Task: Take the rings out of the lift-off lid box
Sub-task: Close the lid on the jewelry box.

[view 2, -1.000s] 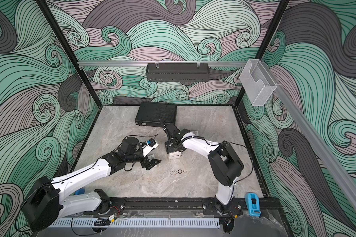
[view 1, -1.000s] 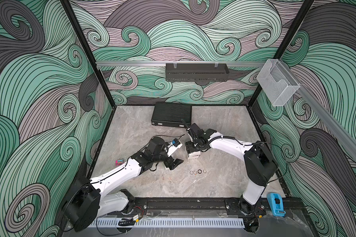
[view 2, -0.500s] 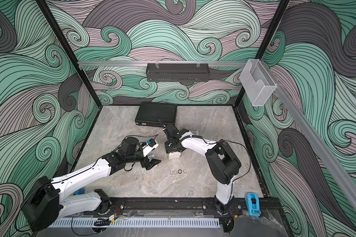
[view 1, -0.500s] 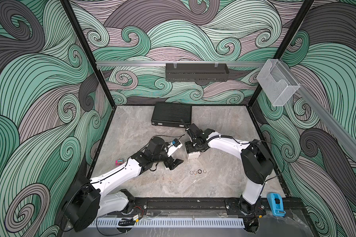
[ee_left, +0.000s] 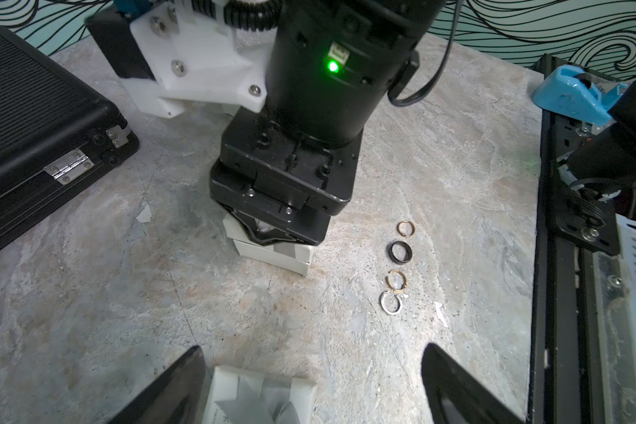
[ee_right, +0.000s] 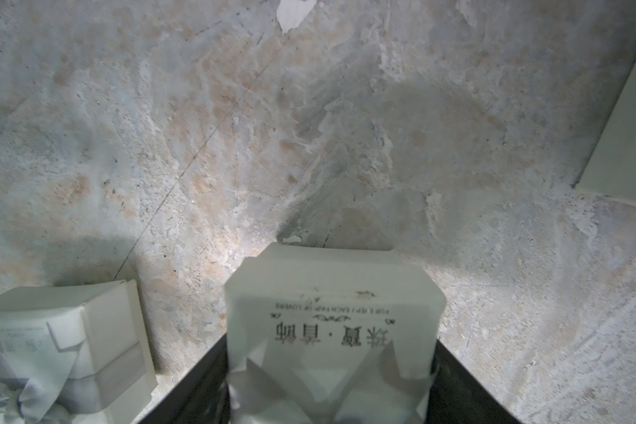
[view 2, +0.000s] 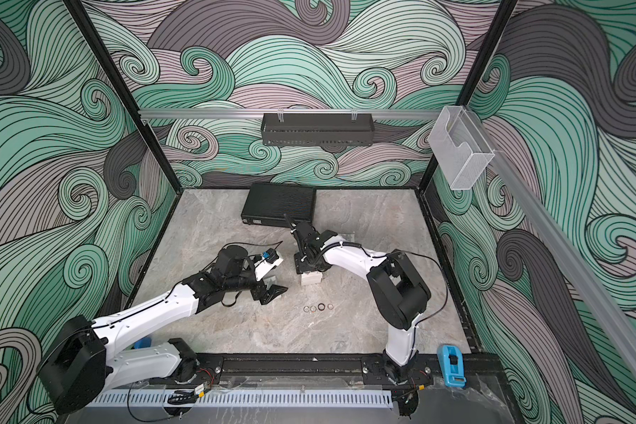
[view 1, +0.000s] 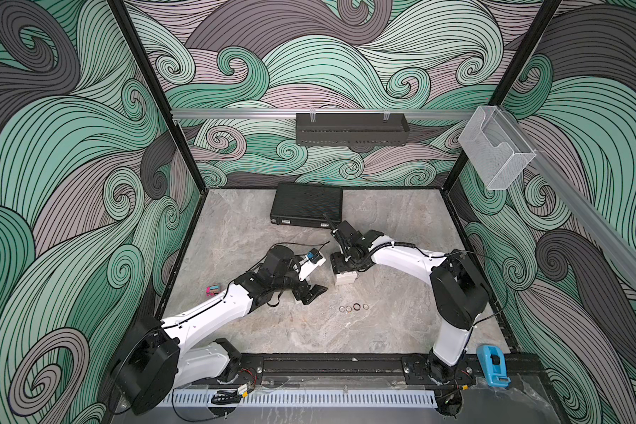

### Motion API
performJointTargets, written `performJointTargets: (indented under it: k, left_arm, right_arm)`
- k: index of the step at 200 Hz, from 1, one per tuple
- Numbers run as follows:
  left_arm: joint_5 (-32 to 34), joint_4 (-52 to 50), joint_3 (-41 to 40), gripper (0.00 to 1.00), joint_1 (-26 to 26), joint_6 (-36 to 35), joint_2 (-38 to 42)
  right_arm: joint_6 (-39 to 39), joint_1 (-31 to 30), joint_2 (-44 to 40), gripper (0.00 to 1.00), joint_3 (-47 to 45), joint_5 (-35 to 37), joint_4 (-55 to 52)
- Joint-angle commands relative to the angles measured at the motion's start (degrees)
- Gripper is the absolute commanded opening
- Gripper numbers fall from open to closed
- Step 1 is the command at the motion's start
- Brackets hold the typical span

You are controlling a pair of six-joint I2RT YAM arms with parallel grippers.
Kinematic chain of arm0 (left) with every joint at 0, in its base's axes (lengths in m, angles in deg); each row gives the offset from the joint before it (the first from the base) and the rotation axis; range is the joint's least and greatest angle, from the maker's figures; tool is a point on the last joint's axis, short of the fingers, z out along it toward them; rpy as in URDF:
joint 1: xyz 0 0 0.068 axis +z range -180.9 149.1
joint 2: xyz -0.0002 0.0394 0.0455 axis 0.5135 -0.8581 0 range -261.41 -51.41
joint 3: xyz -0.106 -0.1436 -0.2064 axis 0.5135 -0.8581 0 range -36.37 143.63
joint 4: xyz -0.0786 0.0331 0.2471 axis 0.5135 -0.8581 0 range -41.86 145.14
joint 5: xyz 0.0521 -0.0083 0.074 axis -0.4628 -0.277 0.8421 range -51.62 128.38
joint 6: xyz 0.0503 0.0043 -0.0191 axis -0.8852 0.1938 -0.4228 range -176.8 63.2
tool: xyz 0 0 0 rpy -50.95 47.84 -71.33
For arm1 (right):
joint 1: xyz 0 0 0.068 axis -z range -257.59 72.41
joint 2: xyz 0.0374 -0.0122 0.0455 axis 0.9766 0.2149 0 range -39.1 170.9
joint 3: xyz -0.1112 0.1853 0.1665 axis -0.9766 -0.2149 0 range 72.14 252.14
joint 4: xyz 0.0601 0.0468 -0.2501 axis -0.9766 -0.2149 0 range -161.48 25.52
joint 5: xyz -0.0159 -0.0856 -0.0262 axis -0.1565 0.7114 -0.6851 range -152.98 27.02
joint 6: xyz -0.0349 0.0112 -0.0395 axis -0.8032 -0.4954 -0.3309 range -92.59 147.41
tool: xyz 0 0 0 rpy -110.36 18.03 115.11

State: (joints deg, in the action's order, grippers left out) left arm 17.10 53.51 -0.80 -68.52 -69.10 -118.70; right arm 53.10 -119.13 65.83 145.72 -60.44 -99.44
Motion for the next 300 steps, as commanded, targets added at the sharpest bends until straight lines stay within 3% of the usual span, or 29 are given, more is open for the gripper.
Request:
performJointTargets:
  k: [1,195,219,237,300]
  left_arm:
    - [-0.50,0.49,-0.24,0.92,0.33,-0.63,0.00]
    - [0.18,0.22,-0.42,0.92,0.28,-0.80,0.18]
    - [0.36,0.13,-0.33,0.93,0.35,-0.89,0.06]
    - [0.49,0.18,-0.03,0.92,0.31,-0.80,-0.12]
    - [4.27,-2.95,8.97,0.93,0.26,-0.15,-8.49]
  right_arm:
    - [0.95,-0.56,1.01,0.74,1.39,-0.17,-1.17]
    - [1.33,-1.18,-0.18,0.77,0.34,1.54,-1.97]
    - [1.41,-1.18,0.11,0.83,0.33,1.48,-2.03]
    - [0.55,-1.18,-0.60,0.99,0.36,1.56,-1.81]
    - [-4.84,1.98,-12.36,0.99,-6.07,1.71,3.30]
